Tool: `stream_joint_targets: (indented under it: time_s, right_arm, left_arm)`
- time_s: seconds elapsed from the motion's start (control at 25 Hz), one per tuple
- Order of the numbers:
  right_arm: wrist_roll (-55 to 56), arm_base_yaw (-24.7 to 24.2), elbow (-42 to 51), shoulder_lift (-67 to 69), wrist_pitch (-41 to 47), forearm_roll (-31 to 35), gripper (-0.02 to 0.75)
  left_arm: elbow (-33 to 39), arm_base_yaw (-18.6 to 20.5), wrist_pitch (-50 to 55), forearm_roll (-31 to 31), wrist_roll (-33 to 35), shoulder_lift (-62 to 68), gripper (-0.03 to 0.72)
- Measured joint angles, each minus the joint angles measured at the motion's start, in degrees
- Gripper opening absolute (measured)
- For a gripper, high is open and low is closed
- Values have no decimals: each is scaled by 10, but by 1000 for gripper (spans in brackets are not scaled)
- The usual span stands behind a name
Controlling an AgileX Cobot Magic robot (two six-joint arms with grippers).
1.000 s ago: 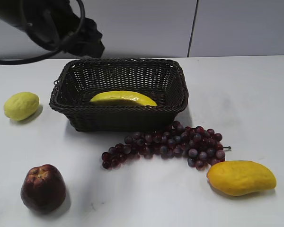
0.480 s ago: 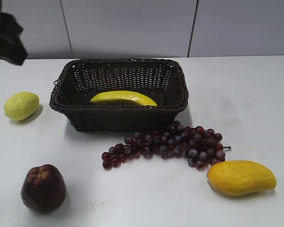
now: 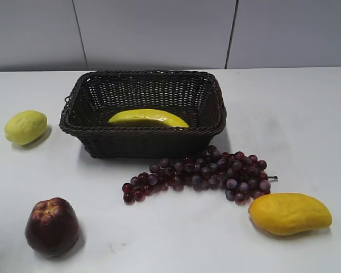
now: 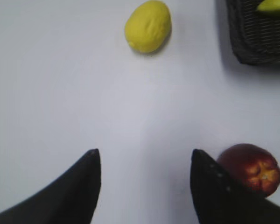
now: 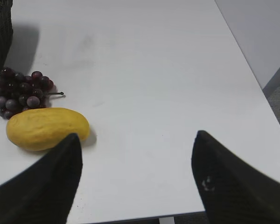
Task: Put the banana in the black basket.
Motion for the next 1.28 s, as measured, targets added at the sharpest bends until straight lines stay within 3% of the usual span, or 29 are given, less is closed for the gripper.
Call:
stream_joint_targets:
  time_s: [0.12,0.36,0.72,1.0,1.28]
  right_arm:
    - [0,0,0,0,0,0,583]
    - [0,0,0,0,0,0,583]
    - [0,0,0,0,0,0,583]
    - [0,0,0,0,0,0,583]
    - [0,0,0,0,0,0,583]
  left_arm:
    - [54,20,-10,-13,0,-68,594]
    - [141,24,-10,-40,0,-238,593]
    - [166,24,64,-45,0,-435,592]
    - [169,24,67,-45,7,-480,603]
    - [229,24,69,-45,9,-482,613]
